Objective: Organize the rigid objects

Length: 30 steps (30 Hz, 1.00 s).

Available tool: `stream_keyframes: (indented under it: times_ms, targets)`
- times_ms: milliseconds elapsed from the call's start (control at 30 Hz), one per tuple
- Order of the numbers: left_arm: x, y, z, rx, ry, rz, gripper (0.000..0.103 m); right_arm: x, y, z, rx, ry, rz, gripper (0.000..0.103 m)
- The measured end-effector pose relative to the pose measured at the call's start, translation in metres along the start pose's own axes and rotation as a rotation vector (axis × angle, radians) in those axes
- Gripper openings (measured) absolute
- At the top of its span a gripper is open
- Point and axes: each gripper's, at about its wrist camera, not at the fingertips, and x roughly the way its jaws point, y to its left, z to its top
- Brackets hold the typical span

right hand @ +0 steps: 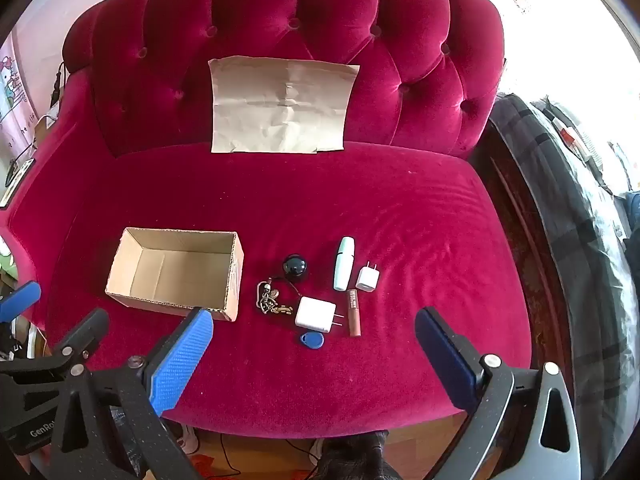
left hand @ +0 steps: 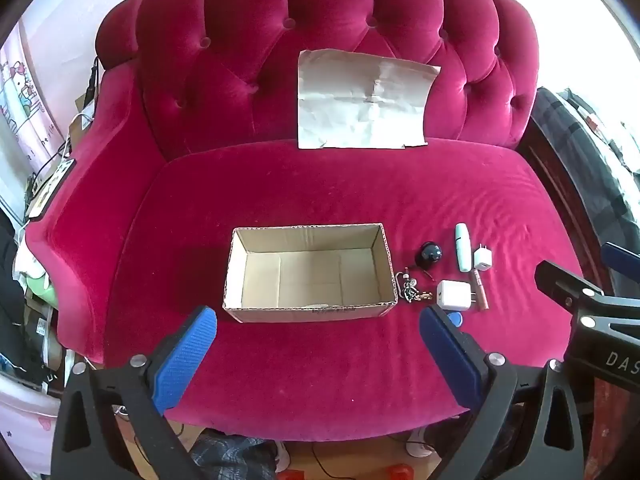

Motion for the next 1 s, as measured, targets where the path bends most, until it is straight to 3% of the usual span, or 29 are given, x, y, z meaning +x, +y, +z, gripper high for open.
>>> stream_keyframes:
  times_ms: [1000]
  targets:
    - [-0.0027, 0.0027, 0.0031, 0.003, -0.011, 0.001, 0.103, 0.0003, 0.0011, -0.0011, 0.004, -0.010, -0.005, 0.103]
